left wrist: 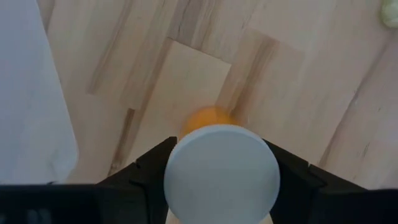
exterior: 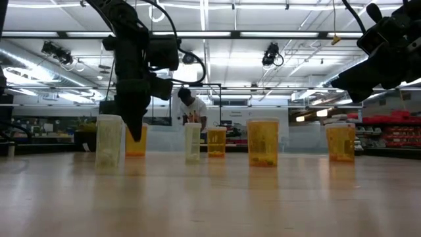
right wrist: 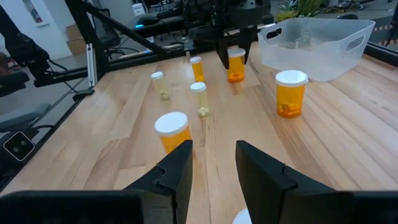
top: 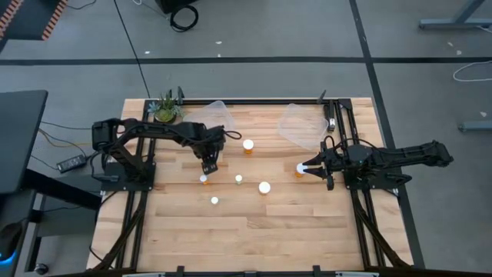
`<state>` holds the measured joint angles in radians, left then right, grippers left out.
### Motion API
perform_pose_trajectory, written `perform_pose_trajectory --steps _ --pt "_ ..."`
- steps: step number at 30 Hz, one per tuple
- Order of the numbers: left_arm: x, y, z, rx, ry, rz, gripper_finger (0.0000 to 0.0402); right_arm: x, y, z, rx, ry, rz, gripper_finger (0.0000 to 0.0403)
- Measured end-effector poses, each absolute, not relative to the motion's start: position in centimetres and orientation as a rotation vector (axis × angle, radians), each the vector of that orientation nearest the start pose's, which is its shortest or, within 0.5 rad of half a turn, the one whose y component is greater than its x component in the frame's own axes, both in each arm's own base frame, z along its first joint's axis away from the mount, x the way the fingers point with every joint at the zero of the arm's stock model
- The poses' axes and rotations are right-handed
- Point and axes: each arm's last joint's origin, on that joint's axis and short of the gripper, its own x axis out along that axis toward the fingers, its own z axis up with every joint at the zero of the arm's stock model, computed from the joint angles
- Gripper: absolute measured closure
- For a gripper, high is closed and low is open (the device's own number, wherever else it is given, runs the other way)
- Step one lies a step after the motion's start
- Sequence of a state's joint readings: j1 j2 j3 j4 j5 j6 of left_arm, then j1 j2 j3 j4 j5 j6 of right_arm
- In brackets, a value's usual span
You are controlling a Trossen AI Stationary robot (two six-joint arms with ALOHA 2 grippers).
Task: Pick and place medicine bottles into bin by pill shape (circle, oval)
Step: Put the orange capsule bottle into the left transparent bin
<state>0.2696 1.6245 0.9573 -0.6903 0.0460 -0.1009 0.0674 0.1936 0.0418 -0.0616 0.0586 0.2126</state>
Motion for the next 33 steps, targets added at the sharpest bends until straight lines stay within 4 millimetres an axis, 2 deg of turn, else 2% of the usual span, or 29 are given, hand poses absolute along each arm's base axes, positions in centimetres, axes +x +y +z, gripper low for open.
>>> perform_pose_trajectory --steps 4,8,16,21,28,33 --pt "27.4 7.9 17.1 -0.307 1.336 0.268 0.0188 10.7 0.6 15.6 0.198 0.213 -0.014 0.0274" --pt "28.0 8.6 18.3 -0.293 1.307 0.265 0.0176 10.7 0.5 15.6 0.198 0.213 -0.014 0.0274" --pt "28.9 10.8 21.5 -0.292 1.24 0.298 0.0195 10.7 0.6 15.6 0.198 0.213 -0.014 0.0274" --pt "29.2 12.4 23.6 -0.279 1.185 0.319 0.0175 10.7 0.6 15.6 0.198 0.213 -0.014 0.0274" --pt "28.8 14.9 25.6 -0.286 1.125 0.375 0.0195 10.7 0.6 15.6 0.198 0.213 -0.014 0.0274" --pt "28.1 16.7 26.3 -0.29 1.1 0.416 0.0187 10.7 0.5 15.6 0.198 0.213 -0.014 0.0274"
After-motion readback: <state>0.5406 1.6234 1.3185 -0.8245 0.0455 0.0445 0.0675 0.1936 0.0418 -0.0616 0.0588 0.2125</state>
